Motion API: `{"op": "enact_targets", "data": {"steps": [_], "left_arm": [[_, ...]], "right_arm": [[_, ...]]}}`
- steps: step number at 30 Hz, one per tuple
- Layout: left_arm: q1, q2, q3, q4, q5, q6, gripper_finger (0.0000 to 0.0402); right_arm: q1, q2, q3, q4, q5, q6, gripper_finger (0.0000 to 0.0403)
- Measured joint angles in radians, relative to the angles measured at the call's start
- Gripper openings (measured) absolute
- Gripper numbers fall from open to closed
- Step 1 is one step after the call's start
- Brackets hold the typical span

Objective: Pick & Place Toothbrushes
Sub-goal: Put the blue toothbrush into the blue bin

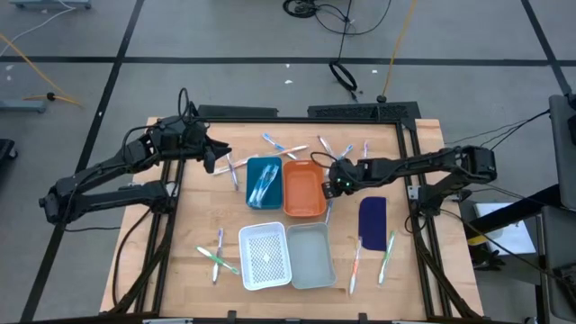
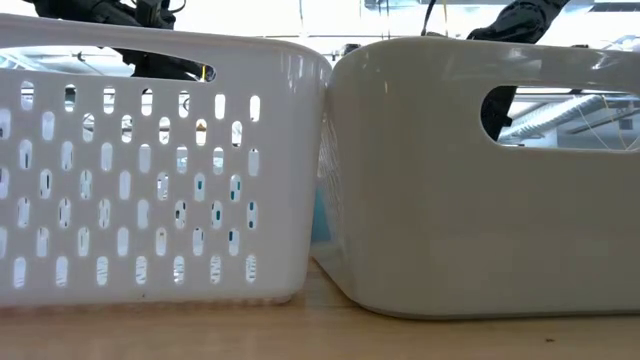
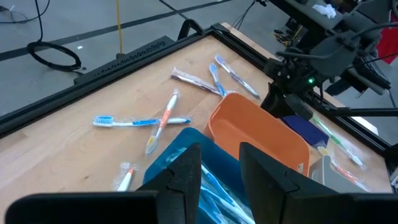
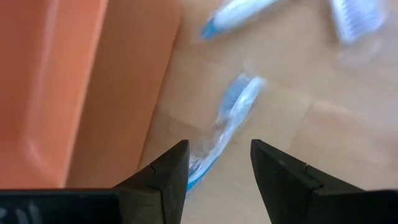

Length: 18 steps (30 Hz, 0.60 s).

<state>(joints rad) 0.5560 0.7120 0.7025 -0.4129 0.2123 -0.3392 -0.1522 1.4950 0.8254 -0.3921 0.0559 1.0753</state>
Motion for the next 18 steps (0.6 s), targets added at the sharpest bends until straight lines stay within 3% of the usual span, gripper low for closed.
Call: {"op": "enact_targets", "data": {"steps": [18], "left_arm": [[0.0,0.0,0.0,0.007,0.024,-0.028,0.0108]], "right_arm": [[0.003,0.041,0.001,-0.046,0.051,0.028,0.0164]]}}
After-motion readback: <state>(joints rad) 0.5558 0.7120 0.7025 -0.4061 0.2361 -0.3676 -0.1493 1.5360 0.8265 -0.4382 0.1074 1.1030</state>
